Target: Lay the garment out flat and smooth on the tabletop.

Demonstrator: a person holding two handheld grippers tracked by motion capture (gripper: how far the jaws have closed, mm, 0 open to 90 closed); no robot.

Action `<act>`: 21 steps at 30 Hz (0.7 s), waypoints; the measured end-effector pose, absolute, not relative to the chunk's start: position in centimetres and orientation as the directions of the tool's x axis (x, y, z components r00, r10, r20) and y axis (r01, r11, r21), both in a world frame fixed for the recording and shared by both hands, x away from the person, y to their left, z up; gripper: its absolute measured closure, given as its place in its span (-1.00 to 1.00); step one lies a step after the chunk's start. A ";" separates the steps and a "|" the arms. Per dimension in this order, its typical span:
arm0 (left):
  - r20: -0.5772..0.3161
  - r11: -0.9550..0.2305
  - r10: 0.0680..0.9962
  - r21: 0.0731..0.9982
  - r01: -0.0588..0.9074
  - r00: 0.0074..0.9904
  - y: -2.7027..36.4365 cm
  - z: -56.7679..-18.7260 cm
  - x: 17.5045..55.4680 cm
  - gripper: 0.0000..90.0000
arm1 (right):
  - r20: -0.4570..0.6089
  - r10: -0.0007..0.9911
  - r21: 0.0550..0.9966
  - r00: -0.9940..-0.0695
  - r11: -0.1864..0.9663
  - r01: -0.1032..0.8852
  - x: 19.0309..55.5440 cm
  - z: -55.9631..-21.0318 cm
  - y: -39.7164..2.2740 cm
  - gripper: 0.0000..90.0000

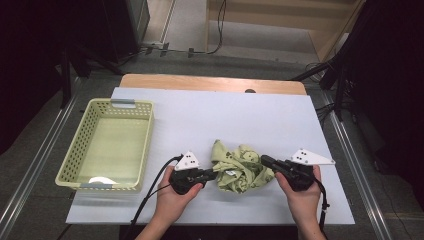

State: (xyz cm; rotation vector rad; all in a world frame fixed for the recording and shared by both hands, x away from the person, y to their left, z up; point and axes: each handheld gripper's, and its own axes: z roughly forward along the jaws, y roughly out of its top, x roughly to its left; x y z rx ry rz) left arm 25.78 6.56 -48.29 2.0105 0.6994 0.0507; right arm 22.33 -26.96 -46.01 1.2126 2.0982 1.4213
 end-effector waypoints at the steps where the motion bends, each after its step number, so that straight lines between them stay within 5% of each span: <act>1: -0.245 -0.363 0.496 0.813 0.455 0.833 6.7 -48.2 25.8 0.89 | 0.181 0.799 0.877 -0.573 0.132 0.461 22.3 -45.9 -27.3 0.93; 21: -0.257 -0.404 0.469 0.789 0.463 0.845 8.5 -48.6 23.9 0.92 | 0.210 0.931 0.903 -0.298 -0.068 0.424 21.6 -45.5 -37.3 0.93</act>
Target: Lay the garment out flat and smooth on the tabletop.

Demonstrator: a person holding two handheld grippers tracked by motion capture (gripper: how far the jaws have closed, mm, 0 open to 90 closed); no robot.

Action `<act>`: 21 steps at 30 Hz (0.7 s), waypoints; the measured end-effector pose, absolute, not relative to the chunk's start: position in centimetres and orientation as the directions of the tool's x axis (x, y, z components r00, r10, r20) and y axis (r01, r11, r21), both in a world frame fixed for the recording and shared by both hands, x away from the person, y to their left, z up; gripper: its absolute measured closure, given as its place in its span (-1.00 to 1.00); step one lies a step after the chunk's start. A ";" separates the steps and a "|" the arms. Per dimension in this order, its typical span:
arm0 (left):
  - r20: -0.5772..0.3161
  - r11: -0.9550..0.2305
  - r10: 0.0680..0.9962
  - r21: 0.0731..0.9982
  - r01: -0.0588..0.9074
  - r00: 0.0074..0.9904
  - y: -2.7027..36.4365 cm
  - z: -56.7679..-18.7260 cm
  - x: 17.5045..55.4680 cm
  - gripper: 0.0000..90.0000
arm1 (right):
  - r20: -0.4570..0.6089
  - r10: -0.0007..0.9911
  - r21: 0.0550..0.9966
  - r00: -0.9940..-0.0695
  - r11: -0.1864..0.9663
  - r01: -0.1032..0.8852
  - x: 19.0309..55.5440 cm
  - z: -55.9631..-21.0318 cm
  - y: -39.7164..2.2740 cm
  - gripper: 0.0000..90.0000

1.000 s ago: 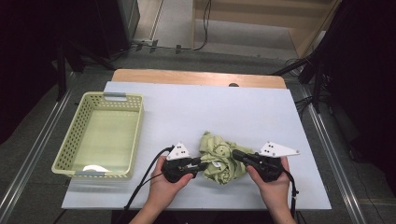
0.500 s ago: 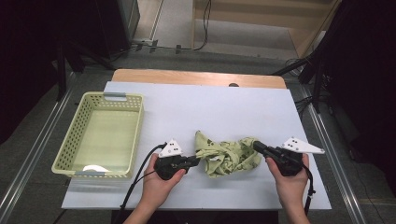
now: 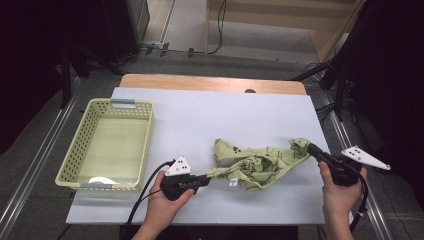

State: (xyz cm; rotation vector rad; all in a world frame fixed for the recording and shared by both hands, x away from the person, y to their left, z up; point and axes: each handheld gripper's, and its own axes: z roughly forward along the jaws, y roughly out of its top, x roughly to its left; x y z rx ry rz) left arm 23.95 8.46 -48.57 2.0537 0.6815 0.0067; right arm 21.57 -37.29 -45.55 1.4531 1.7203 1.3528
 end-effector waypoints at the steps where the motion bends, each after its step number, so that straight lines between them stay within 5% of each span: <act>1: -0.257 -0.415 0.464 0.782 0.464 0.848 8.5 -48.8 23.7 0.92 | 0.217 0.935 0.902 -0.282 -0.081 0.424 21.5 -45.7 -37.9 0.93; 15: -0.295 -0.550 0.278 0.732 0.403 0.914 5.3 -50.1 20.5 0.86 | 0.234 0.970 0.880 -0.067 -0.181 0.439 20.6 -47.8 -43.9 0.92; 21: -0.271 -0.473 0.342 0.778 0.414 0.900 5.9 -49.6 20.8 -0.20 | 0.215 0.971 0.881 -0.102 -0.147 0.450 21.1 -46.6 -42.3 0.26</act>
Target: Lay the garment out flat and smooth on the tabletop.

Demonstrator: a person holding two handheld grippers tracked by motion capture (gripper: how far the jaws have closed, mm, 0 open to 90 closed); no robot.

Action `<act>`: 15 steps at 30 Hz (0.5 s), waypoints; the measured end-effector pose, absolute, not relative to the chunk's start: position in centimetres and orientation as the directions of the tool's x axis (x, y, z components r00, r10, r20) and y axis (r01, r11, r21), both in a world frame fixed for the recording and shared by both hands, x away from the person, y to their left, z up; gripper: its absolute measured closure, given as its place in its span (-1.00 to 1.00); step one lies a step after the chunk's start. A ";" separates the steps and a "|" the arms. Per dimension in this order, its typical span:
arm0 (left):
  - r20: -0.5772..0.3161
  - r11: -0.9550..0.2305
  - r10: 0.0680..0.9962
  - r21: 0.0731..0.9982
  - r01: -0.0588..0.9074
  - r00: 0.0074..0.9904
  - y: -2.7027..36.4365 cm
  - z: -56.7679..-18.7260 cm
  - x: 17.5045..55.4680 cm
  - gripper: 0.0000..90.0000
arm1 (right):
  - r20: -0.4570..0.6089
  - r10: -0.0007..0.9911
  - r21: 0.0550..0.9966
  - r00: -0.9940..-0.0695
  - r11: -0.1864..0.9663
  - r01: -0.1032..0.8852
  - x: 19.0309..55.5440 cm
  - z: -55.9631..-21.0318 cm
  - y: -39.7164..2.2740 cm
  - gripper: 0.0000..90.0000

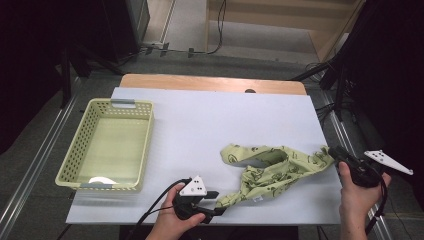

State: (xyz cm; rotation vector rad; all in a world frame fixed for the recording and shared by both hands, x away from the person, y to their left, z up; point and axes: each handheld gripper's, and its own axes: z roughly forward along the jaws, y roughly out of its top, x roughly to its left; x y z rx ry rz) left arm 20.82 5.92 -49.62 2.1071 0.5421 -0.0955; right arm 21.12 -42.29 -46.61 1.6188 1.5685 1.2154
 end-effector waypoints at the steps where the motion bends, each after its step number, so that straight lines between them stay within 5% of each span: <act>1: -0.267 -0.459 0.354 0.785 0.415 0.896 6.1 -49.5 20.9 -0.30 | 0.206 0.972 0.883 -0.113 -0.135 0.450 21.2 -46.3 -41.9 0.19; 8: -0.246 -0.401 0.429 0.811 0.427 0.869 6.9 -48.8 21.3 -0.96 | 0.209 0.924 0.885 -0.319 -0.041 0.463 22.3 -45.0 -36.8 -0.14; 12: -0.237 -0.396 0.445 0.813 0.427 0.864 7.1 -48.6 21.4 -1.00 | 0.193 0.887 0.863 -0.420 0.050 0.502 23.1 -45.5 -32.7 -0.24; 14: -0.232 -0.393 0.452 0.815 0.426 0.861 7.2 -48.5 21.5 -1.00 | 0.131 0.892 0.835 -0.432 0.136 0.534 23.5 -46.1 -30.6 -0.16; 15: -0.228 -0.391 0.460 0.816 0.426 0.858 7.2 -48.5 21.5 -1.00 | 0.109 0.897 0.827 -0.428 0.157 0.540 23.6 -46.4 -29.8 0.12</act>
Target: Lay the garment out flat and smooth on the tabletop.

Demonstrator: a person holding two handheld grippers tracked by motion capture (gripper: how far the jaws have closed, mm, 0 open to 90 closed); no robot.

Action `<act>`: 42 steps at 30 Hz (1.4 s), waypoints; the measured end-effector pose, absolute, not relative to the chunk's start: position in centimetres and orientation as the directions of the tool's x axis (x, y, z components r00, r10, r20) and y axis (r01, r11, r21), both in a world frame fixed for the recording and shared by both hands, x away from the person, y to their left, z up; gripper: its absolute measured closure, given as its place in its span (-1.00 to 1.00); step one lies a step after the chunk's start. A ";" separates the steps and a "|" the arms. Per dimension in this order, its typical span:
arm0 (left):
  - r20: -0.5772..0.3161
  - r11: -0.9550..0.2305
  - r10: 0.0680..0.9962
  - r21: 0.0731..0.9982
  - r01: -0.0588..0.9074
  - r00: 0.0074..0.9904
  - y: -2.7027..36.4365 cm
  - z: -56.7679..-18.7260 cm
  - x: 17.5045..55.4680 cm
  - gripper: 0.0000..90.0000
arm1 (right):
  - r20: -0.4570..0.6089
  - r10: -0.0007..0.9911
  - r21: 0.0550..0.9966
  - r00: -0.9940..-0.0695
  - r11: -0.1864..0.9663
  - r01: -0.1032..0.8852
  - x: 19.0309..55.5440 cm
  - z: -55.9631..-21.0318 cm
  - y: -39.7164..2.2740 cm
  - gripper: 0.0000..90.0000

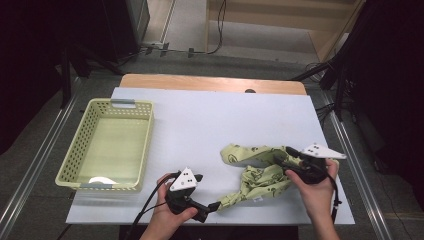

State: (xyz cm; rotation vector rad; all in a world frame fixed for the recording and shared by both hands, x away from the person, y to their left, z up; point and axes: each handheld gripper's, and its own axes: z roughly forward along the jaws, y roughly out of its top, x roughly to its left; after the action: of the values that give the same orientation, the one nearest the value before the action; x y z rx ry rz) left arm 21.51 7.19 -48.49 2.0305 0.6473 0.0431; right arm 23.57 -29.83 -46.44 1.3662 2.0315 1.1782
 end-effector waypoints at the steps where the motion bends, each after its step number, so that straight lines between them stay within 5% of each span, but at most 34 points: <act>1: -0.225 -0.390 0.468 0.815 0.428 0.854 7.2 -48.4 21.6 -1.00 | 0.108 0.899 0.821 -0.425 0.160 0.549 23.6 -46.8 -29.3 0.38; 5: -0.213 -0.389 0.486 0.816 0.427 0.848 7.2 -48.3 22.1 -1.00 | 0.111 0.887 0.823 -0.448 0.170 0.542 23.4 -47.5 -27.6 0.83; 18: -0.158 -0.342 0.553 0.852 0.396 0.818 7.3 -45.9 23.9 -0.87 | 0.115 0.757 0.864 -0.643 0.244 0.441 21.5 -46.5 -20.4 0.86; 23: -0.161 -0.332 0.559 0.855 0.398 0.813 7.2 -45.8 24.4 -0.85 | 0.100 0.686 0.865 -0.720 0.299 0.404 21.3 -45.5 -20.1 0.04; 26: -0.169 -0.327 0.565 0.853 0.407 0.808 7.0 -45.9 24.8 -0.69 | 0.103 0.682 0.897 -0.724 0.250 0.364 21.4 -44.4 -22.1 -0.14; 33: -0.182 -0.340 0.584 0.830 0.442 0.791 5.5 -46.5 25.9 -0.62 | 0.148 0.817 0.910 -0.558 0.109 0.400 22.7 -44.1 -29.5 -0.15; 42: -0.211 -0.361 0.608 0.786 0.503 0.766 3.0 -48.1 28.8 -0.32 | 0.150 0.914 0.805 -0.378 0.108 0.583 25.6 -49.6 -34.2 -0.13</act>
State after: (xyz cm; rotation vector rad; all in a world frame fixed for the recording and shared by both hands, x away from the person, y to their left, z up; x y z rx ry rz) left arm 28.82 3.04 -48.06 2.0312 0.8328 0.1428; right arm 25.59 -34.17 -49.56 1.4586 2.0073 1.1667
